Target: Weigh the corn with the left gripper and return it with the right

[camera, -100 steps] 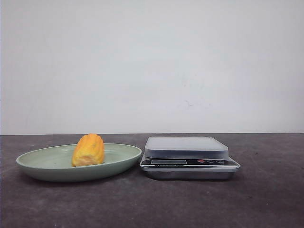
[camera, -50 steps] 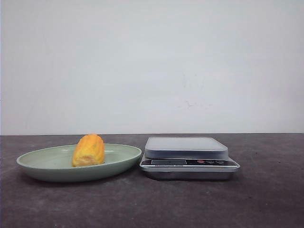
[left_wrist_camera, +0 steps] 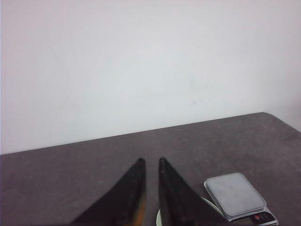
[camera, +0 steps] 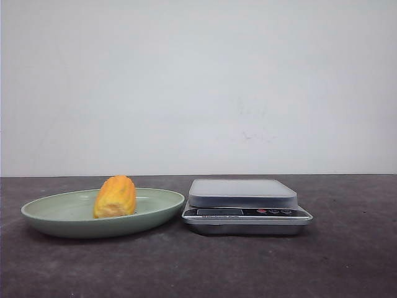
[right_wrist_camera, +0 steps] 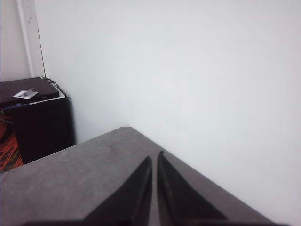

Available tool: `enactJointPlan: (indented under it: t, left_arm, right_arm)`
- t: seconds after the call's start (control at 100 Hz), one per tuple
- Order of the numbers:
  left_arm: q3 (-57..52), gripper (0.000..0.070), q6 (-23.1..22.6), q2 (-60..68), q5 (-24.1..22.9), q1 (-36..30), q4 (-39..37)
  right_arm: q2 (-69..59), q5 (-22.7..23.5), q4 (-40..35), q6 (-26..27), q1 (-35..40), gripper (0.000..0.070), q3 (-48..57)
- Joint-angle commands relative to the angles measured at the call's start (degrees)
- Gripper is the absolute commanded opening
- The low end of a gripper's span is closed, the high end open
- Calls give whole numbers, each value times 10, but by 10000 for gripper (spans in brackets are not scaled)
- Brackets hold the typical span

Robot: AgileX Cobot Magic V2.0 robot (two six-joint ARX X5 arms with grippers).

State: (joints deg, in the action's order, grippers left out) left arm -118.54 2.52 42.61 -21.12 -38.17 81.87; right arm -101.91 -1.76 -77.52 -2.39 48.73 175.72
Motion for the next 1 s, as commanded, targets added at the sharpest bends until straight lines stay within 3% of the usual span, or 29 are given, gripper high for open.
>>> enactJointPlan:
  t: [0.0,0.19,0.38,0.69,0.99]
  left_arm:
    - [-12,0,1,0,-5,-5,33]
    - [-12,0,1,0,-6,-5,33]
    - [-10,0,1,0,-13,-5,33]
    - [-10,0,2,0,-20,-5,33]
    - [-10,0,46,0,-17,-5,33]
  right_arm:
    - [17,-5,-59,-5,6,11,-32]
    - [147,-75,-59,-11,4,11,-265]
    - [263,-88,-44,-11,-2,11,-489]
    - [511,-87,244,-18,-1,11,-818]
    - [687,-92,325,-30,-1,11,-1029]
